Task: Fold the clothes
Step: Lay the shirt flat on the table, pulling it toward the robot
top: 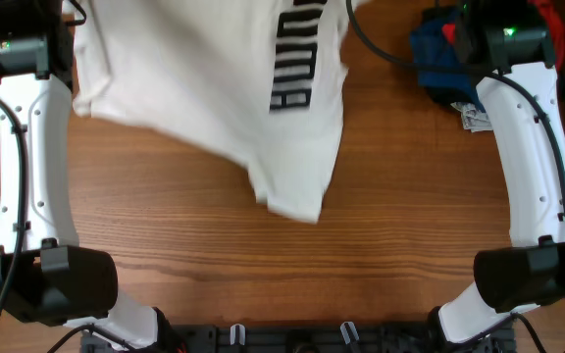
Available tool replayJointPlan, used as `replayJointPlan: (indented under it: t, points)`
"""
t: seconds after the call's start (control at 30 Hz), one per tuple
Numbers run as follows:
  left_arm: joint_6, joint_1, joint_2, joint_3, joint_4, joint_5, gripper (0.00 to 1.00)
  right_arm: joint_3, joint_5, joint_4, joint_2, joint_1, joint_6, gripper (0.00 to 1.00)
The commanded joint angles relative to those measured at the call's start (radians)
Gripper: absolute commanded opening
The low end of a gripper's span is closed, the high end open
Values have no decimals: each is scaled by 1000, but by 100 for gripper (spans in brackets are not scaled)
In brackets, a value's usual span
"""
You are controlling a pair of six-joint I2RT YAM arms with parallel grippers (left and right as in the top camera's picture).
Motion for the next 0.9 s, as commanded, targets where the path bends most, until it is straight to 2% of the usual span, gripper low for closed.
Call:
replayJointPlan:
  t: [0.0,0.23,0.4,0.6,0.87]
  points:
    - [70,11,-72,82,47,-70,4,211,122,-3,-43,-57,-21,4]
    - [76,38,-73,143,-89,-70,4,269,57,-156,-23,-145,6,4]
    - [76,51,-26,142,-409,-71,4,269,-26,-408,80,-153,12,4]
    - [68,51,119,142,-946,-71,4,269,-156,-772,263,-153,41,4]
    - [38,87,135,142,-1170,-31,4,269,-351,-940,254,-153,39,4]
